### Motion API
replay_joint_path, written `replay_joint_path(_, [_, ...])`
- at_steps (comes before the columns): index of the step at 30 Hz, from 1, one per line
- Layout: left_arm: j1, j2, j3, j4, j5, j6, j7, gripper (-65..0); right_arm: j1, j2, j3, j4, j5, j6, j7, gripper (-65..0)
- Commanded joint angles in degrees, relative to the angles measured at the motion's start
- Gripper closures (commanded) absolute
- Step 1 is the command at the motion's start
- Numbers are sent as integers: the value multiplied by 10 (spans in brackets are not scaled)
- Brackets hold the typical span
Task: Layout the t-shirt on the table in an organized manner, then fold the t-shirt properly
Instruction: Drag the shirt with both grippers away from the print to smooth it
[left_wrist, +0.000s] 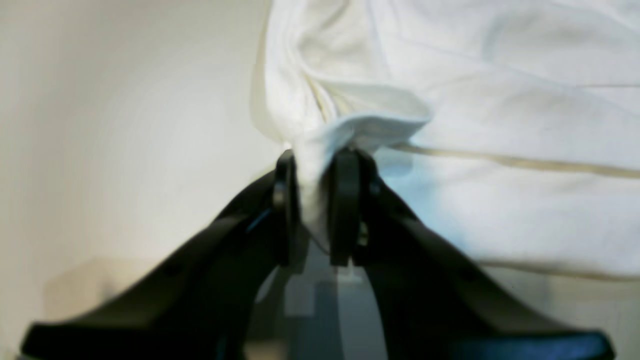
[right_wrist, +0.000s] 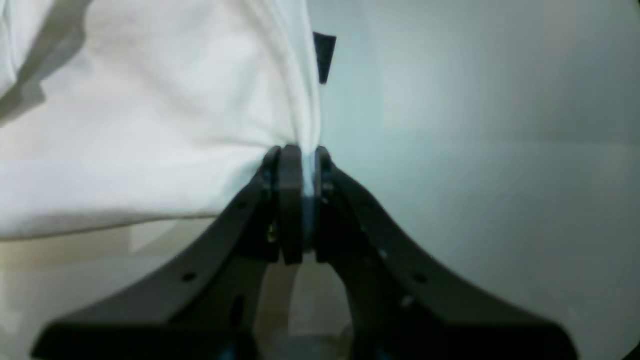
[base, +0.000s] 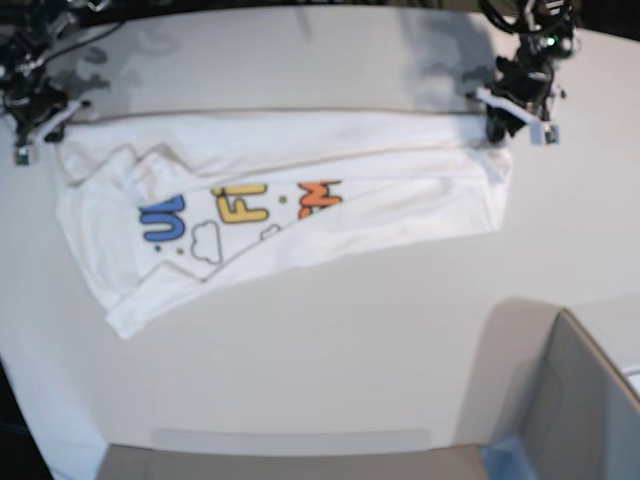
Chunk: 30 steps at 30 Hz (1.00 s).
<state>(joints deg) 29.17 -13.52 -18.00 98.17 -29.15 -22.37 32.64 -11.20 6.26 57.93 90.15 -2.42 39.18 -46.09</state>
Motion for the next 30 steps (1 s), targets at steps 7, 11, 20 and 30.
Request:
replay_joint_path(7, [27, -20, -2, 12, -1, -1, -6, -13, -31, -23, 37, -14, -68, 8, -17, 0])
replay_joint_path(11, [34, -21, -2, 12, -1, -1, -6, -13, -48, -34, 37, -16, -68, 8, 30, 0])
replay_joint_path(20, [35, -20, -3, 22, -1, 0, -6, -237, -44, -44, 40, -4, -69, 8, 35, -67])
replay_joint_path(30, [55, -20, -3, 104, -1, 0, -8, -259, -28, -45, 41, 50, -64, 8, 34, -197])
